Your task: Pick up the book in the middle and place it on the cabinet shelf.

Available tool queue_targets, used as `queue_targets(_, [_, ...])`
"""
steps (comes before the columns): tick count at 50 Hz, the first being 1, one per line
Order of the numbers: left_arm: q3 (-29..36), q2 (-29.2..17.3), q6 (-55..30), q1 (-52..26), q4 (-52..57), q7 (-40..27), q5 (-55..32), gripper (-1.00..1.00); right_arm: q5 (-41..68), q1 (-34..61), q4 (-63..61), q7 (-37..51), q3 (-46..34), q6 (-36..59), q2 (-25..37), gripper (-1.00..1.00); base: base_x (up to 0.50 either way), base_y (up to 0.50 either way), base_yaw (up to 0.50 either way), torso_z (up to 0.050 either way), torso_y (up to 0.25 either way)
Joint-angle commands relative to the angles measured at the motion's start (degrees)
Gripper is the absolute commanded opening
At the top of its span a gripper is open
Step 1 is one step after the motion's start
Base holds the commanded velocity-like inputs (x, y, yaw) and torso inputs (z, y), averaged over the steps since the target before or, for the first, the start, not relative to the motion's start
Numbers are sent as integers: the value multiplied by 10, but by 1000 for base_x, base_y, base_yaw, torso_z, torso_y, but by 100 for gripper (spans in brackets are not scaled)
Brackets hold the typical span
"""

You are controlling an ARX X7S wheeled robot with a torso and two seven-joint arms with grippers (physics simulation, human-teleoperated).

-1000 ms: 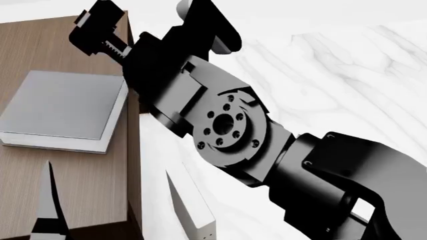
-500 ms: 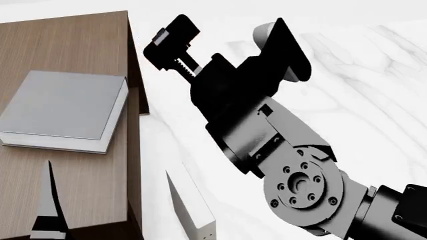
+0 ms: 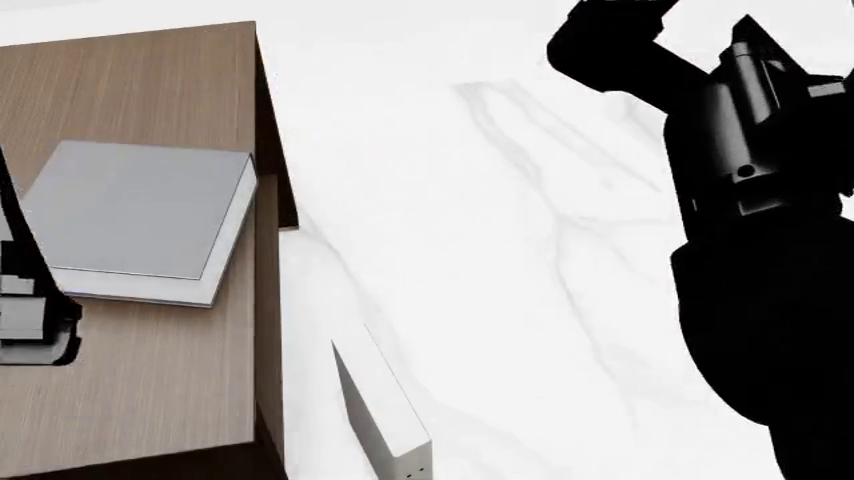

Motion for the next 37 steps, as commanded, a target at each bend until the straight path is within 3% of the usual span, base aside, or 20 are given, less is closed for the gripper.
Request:
queue_targets(1, [35, 7, -72, -322, -72, -40, -194, 100, -114, 84, -41, 86, 7, 51, 88, 100, 0, 0, 0, 0, 0])
queue_targets(8, [73, 79, -71, -392, -205, 56, -123, 100, -122, 167, -5, 87, 14, 143, 73, 100, 0, 0, 0, 0, 0])
queue_targets(18, [119, 147, -32, -452, -394, 173, -34, 100, -107, 186, 44, 67, 20, 169, 25, 100, 0, 0, 0, 0, 0])
queue_targets(37, [116, 171, -33, -487, -435, 194, -28, 100, -103, 210, 34, 66, 32, 194, 28, 100, 0, 0, 0, 0, 0])
